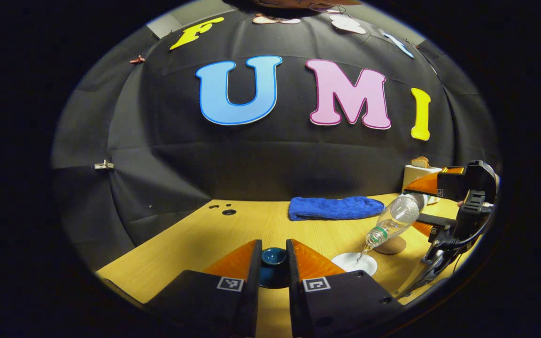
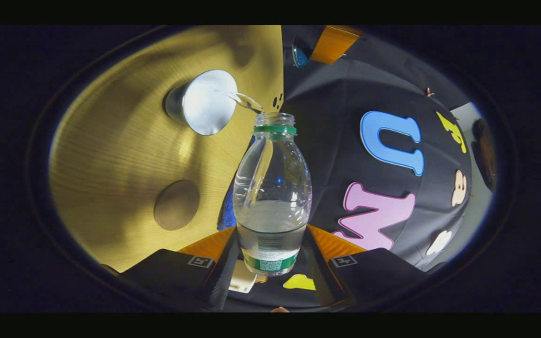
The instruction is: Open the teacup lid with one hand, grasp the water bottle and pour water into the teacup with the other hand; after pouring, place the water bottle on the coaster and then close the teacup lid.
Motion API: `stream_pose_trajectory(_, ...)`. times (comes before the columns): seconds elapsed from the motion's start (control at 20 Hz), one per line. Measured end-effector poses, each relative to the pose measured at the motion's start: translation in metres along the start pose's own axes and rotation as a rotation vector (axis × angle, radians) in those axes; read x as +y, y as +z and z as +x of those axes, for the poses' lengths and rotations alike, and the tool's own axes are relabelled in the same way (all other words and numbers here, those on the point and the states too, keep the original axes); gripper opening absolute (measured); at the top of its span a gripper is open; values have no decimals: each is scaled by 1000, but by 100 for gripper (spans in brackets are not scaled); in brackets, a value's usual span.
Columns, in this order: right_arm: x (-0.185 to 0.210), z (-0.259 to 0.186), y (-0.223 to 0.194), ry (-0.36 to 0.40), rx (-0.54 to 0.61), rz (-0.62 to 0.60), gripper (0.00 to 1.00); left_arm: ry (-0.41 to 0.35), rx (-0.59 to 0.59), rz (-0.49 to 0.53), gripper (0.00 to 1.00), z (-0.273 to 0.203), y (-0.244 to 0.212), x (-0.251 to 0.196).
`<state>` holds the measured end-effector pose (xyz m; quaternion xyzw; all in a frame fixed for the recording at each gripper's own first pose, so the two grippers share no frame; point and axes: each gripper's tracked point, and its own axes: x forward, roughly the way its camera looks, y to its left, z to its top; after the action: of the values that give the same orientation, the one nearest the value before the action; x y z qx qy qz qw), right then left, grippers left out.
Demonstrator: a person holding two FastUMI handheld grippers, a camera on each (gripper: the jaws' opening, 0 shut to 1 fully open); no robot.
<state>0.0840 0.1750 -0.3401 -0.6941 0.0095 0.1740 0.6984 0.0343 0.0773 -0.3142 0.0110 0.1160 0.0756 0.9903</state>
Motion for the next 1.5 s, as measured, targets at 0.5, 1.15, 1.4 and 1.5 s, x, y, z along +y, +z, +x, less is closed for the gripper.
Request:
stream_pose_trajectory(0.5, -14, 11, 1, -59, -61, -94, 74, -1, 8, -4, 28, -2, -3, 3)
stream_pose_trajectory(1.15, -48, 22, 6, -226, -119, -272, 74, -14, 2, -33, 31, -10, -2, 0)
stream_pose_trajectory(1.4, -58, 18, 12, -294, -138, -338, 75, -10, -5, -57, 31, -15, -1, 2)
stream_pose_trajectory(1.5, -58, 15, 15, -308, -156, -345, 74, -10, -7, -65, 31, -18, -2, 2)
